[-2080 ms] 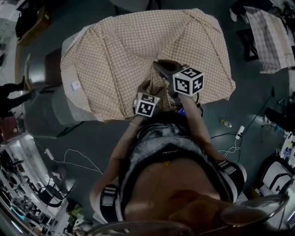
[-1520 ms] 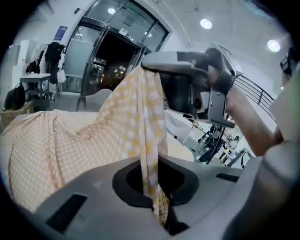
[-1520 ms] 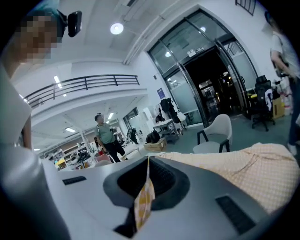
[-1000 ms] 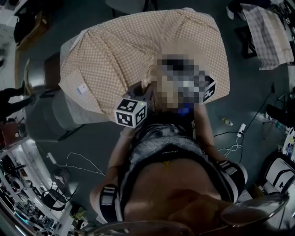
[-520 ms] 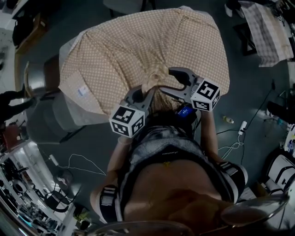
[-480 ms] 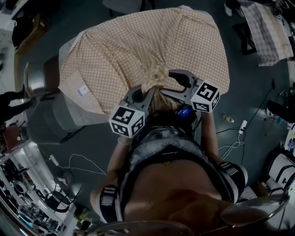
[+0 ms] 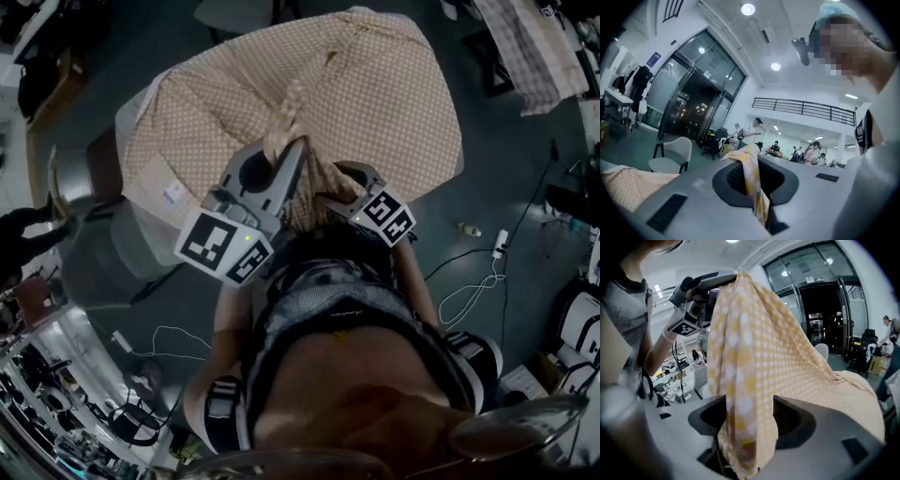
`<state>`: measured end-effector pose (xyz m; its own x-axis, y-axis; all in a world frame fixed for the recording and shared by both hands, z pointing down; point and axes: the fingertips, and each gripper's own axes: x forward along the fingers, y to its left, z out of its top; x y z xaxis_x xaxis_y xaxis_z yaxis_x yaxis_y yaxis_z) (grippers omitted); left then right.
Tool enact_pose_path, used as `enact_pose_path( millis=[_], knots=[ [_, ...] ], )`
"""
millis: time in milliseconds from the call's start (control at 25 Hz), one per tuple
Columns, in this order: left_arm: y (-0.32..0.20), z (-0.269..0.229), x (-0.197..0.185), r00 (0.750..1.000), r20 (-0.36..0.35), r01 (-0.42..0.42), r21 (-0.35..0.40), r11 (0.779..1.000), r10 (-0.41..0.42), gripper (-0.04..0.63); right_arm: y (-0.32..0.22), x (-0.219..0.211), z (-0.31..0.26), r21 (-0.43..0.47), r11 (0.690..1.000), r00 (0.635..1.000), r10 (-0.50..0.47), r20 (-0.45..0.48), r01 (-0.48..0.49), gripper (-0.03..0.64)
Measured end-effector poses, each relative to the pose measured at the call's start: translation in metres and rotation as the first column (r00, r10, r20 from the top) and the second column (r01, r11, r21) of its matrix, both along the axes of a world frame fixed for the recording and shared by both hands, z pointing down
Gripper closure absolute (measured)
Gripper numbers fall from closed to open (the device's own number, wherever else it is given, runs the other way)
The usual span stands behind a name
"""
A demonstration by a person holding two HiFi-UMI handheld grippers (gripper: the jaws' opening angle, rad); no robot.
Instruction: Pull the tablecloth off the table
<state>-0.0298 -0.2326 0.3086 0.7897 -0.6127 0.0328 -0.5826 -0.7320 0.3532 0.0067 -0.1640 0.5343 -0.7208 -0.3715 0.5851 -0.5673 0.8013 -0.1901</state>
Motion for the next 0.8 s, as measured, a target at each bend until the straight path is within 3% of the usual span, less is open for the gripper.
enact_pose_path(
  millis=[200,360,560,640,680,800],
  knots=[
    [-0.002,-0.036,-0.004,0.999,-0.042,-0.011,0.069,0.998,0.014,0.586,-0.013,0.0,-0.023,0.095,0.992,0.995,0.078,0.054,-0.083,0.293],
    [-0.013,-0.082,-0.022,0.992,-0.124,0.012,0.149,0.989,0.006,0.586,-0.009,0.007,-0.028,0.099,0.994,0.998,0.051,0.031,-0.054,0.293],
    [-0.009,-0.111,-0.023,0.992,-0.123,0.001,0.234,0.972,0.028,0.586,-0.014,0.013,-0.028,0.126,0.99,0.998,0.059,0.026,-0.062,0.297],
    [-0.005,-0.116,-0.027,0.995,-0.1,0.003,0.257,0.966,0.024,0.586,-0.017,0.012,-0.034,0.163,0.985,0.998,0.063,0.001,-0.062,0.464],
    [-0.003,-0.117,-0.029,0.996,-0.091,0.003,0.265,0.964,0.022,0.586,-0.018,0.011,-0.037,0.186,0.981,0.998,0.063,-0.017,-0.058,0.51],
    [0.003,-0.116,-0.037,0.998,-0.066,0.009,0.274,0.962,0.01,0.586,-0.022,0.008,-0.045,0.219,0.974,0.997,0.072,-0.027,-0.065,0.549]
  ],
)
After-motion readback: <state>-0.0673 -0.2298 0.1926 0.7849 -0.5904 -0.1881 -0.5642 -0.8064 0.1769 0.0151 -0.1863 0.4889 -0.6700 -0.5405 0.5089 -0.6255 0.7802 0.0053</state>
